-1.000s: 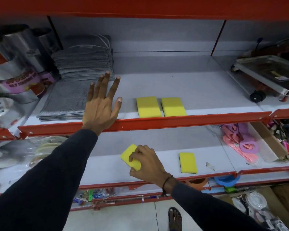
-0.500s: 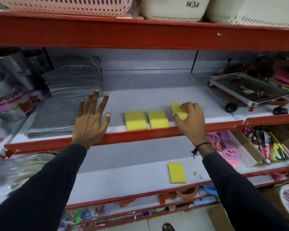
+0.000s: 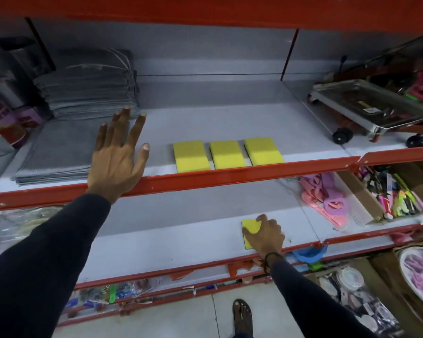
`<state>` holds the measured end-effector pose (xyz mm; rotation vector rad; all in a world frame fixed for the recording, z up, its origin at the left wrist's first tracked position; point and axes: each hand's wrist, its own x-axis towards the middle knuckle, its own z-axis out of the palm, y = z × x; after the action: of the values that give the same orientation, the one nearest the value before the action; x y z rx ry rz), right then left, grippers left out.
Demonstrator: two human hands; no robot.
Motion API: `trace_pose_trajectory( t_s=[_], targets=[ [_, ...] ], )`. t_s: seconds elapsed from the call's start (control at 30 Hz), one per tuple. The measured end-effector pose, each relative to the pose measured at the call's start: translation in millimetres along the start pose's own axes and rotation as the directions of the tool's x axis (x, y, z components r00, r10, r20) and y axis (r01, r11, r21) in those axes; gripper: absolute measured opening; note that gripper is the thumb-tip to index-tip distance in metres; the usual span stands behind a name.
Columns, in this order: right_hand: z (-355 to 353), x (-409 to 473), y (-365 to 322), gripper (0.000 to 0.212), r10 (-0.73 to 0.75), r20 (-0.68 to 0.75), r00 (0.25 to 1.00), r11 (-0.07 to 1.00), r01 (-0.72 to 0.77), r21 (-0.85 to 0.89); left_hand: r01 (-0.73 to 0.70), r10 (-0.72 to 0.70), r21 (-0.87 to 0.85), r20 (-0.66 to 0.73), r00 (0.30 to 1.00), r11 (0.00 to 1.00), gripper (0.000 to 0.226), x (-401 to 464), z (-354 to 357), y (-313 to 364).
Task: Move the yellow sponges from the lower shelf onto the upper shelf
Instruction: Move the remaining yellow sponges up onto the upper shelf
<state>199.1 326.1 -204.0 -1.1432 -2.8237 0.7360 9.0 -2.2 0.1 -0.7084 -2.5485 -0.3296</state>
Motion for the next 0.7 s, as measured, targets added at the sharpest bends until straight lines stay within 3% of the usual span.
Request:
trace_pose_trajectory(
  t_s=[0.1, 0.2, 0.27, 0.33, 0.43, 0.53, 0.6, 0.7],
  targets=[
    [28.0, -2.0, 10.4, 0.063, -0.011, 0.233, 0.972, 0.979, 0.059, -0.197, 0.003, -0.003, -0.019, -0.023, 1.0, 1.0, 0.07, -1.0, 0.9, 0.8],
    [32.7, -13.1, -11.9, 0.059, -0.231, 0.312, 0.922, 0.929, 0.304, -0.211, 0.006, -0.008, -0.027, -0.043, 0.999, 1.0, 0.069, -0.1, 0.1, 1.0],
    [25.9, -27.7, -34.3, 0.061, -0.421, 0.375, 0.826, 0.858, 0.497, -0.131, 0.01, -0.011, -0.028, -0.043, 0.999, 1.0, 0.069, 0.7, -1.2, 1.5],
    [10.7, -44.3, -53.6, 0.061, -0.603, 0.35, 0.717, 0.759, 0.651, -0.025, 0.009, -0.01, -0.026, -0.044, 0.999, 1.0, 0.069, -0.4, -2.0, 1.7],
    [-32.7, -67.0, -75.8, 0.056, -0.816, 0.131, 0.563, 0.576, 0.811, 0.103, 0.007, -0.008, -0.024, -0.029, 1.0, 1.0, 0.07, -0.1, -2.2, 1.2],
    [-92.4, -80.5, -89.1, 0.052, -0.861, -0.204, 0.466, 0.437, 0.883, 0.171, 0.004, -0.005, -0.025, -0.024, 1.0, 1.0, 0.071, 1.0, -4.5, 2.4],
    [-130.6, -69.3, -93.8, 0.053, -0.793, -0.405, 0.455, 0.431, 0.889, 0.155, 0.002, -0.002, -0.017, -0.018, 1.0, 1.0, 0.071, -0.5, -2.2, 1.4],
    [-190.0, -27.3, -92.1, 0.048, -0.611, -0.597, 0.519, 0.577, 0.809, 0.113, -0.019, 0.019, -0.001, -0.026, 0.999, 1.0, 0.071, -2.4, -1.4, 2.0]
  ],
)
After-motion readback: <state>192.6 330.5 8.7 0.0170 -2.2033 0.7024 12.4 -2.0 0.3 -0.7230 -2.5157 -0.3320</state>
